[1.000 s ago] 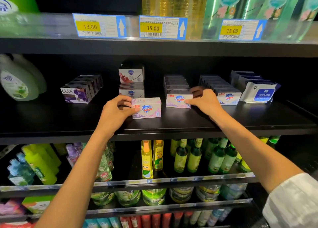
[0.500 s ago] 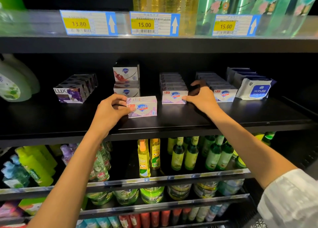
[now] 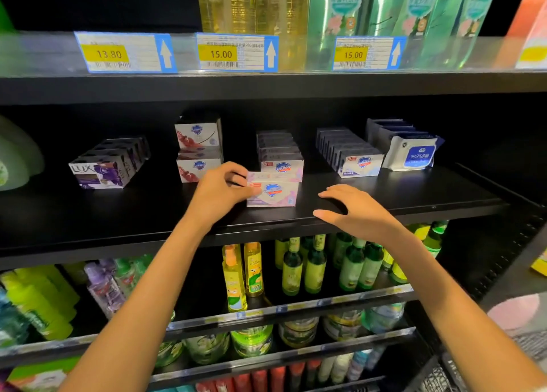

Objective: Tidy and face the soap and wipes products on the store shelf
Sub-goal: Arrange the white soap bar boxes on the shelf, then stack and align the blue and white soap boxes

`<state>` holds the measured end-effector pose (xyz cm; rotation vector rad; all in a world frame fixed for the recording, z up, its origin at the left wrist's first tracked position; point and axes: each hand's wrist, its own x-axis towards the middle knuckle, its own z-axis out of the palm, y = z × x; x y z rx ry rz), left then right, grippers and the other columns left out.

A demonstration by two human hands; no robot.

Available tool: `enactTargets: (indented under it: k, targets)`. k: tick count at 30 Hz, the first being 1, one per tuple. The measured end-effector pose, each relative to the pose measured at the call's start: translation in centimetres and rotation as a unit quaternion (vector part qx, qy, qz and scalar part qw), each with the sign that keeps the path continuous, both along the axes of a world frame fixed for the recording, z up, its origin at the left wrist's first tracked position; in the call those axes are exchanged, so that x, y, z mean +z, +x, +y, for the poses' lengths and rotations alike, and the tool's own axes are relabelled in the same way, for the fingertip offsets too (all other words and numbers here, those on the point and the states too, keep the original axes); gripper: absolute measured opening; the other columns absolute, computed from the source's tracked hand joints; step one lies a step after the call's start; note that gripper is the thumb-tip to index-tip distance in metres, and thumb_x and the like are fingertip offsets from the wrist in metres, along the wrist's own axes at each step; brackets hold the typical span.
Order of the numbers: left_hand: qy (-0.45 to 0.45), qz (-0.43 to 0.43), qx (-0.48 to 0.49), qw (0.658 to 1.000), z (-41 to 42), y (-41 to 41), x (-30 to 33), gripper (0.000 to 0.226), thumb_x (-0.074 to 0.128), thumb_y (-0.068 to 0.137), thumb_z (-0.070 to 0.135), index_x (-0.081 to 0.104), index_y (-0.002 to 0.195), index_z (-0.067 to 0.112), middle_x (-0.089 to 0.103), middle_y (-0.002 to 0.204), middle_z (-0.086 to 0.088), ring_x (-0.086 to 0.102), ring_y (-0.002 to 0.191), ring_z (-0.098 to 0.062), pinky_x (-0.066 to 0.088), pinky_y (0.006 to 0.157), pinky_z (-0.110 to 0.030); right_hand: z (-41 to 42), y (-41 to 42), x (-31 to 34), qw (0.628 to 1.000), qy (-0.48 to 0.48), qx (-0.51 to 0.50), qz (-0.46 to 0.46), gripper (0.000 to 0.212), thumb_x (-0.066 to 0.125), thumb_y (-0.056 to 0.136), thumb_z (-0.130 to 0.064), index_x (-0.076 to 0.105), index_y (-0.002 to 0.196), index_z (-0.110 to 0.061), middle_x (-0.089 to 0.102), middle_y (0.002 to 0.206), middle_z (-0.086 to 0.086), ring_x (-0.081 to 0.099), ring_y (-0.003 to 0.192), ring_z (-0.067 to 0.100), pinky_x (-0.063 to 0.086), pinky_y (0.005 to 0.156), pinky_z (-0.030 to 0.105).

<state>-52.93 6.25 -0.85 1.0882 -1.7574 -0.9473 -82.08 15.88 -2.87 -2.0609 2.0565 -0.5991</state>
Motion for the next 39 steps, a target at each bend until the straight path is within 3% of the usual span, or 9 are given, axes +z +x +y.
enactTargets:
  k: [4,11,16,19,25,30,33,36,39]
  targets:
    - [-0.017,-0.005,0.002,1.000,-0.9,-3.3,-0.2,0.036,0.093,0.077,0.021,0.070,0.106,0.018,0.076,0.097,-0.002,0.075,0.092,-0.019,0.063,0.086,-0.048,-0.1,-0.2,0.4,1.000,-0.003,0.004,-0.019,0.065,0.064,0.092,-0.066,0.056,0.147,-0.033,0.049,0.153,-0.014,0.041,0.144,0.009,0.032,0.113,0.028]
    - [-0.026,0.003,0.066,0.997,-2.3,-5.9,-0.7,0.042,0.091,0.080,0.023,0.068,0.114,0.014,0.072,0.100,-0.001,0.073,0.096,-0.019,0.063,0.089,-0.046,-0.2,-0.5,0.0,1.000,-0.012,0.004,-0.026,0.066,0.066,0.089,-0.067,0.058,0.145,-0.032,0.051,0.152,-0.013,0.041,0.144,0.009,0.033,0.116,0.031]
    - [-0.058,-0.031,0.094,0.993,-2.2,-6.6,-0.6,0.047,0.086,0.086,0.020,0.065,0.126,0.007,0.068,0.107,-0.001,0.067,0.099,-0.014,0.052,0.074,-0.016,-0.4,-0.6,-0.1,0.999,-0.025,0.009,-0.032,0.065,0.068,0.089,-0.067,0.061,0.142,-0.031,0.053,0.149,-0.013,0.043,0.141,0.009,0.033,0.115,0.030]
    - [-0.061,-0.033,0.104,0.992,-2.1,-6.8,-0.8,0.044,0.084,0.088,0.019,0.063,0.124,0.007,0.066,0.100,0.003,0.066,0.093,-0.011,0.048,0.068,-0.012,-0.5,-0.7,-0.1,0.999,-0.019,0.012,-0.033,0.065,0.067,0.089,-0.067,0.060,0.143,-0.031,0.052,0.151,-0.012,0.042,0.143,0.009,0.033,0.116,0.031]
    - [-0.073,-0.044,0.103,0.991,-1.6,-6.6,-0.9,0.040,0.083,0.089,0.019,0.057,0.119,0.010,0.061,0.093,0.007,0.066,0.091,-0.012,0.054,0.074,-0.021,-0.3,-0.6,0.1,0.999,-0.018,0.015,-0.038,0.062,0.069,0.091,-0.063,0.061,0.143,-0.030,0.053,0.150,-0.011,0.044,0.140,0.009,0.033,0.111,0.026]
    - [-0.138,-0.058,0.129,0.980,0.5,-5.6,-1.1,0.028,0.081,0.091,0.024,0.057,0.106,0.020,0.064,0.095,0.003,0.066,0.084,-0.013,0.059,0.082,-0.041,-0.1,-1.6,0.4,0.991,-0.065,0.002,-0.120,0.043,0.073,0.091,-0.055,0.070,0.128,-0.032,0.066,0.129,-0.016,0.057,0.119,0.002,0.045,0.108,0.028]
    - [-0.184,-0.076,0.071,0.977,2.8,-5.7,-1.7,0.018,0.076,0.094,0.030,0.065,0.106,0.022,0.068,0.098,0.006,0.066,0.091,-0.011,0.059,0.086,-0.042,-0.7,-3.8,0.8,0.977,-0.125,-0.050,-0.164,0.035,0.076,0.092,-0.047,0.073,0.123,-0.032,0.070,0.124,-0.013,0.062,0.114,0.005,0.047,0.102,0.027]
    - [-0.198,-0.157,-0.038,0.967,4.8,-7.3,-1.9,0.036,0.073,0.095,0.044,0.069,0.125,0.024,0.070,0.118,0.007,0.064,0.109,-0.012,0.053,0.099,-0.037,-2.0,-6.9,1.3,0.959,-0.187,-0.102,-0.186,0.034,0.079,0.092,-0.030,0.071,0.123,-0.021,0.073,0.120,-0.001,0.066,0.109,0.014,0.053,0.102,0.036]
    - [-0.206,-0.259,-0.104,0.938,5.2,-10.1,-2.1,0.056,0.067,0.094,0.058,0.062,0.139,0.026,0.063,0.136,0.007,0.058,0.126,-0.013,0.048,0.107,-0.037,-3.7,-10.0,2.0,0.957,-0.190,-0.155,-0.152,0.041,0.080,0.090,-0.023,0.066,0.128,-0.014,0.067,0.124,0.010,0.064,0.113,0.025,0.047,0.095,0.029]
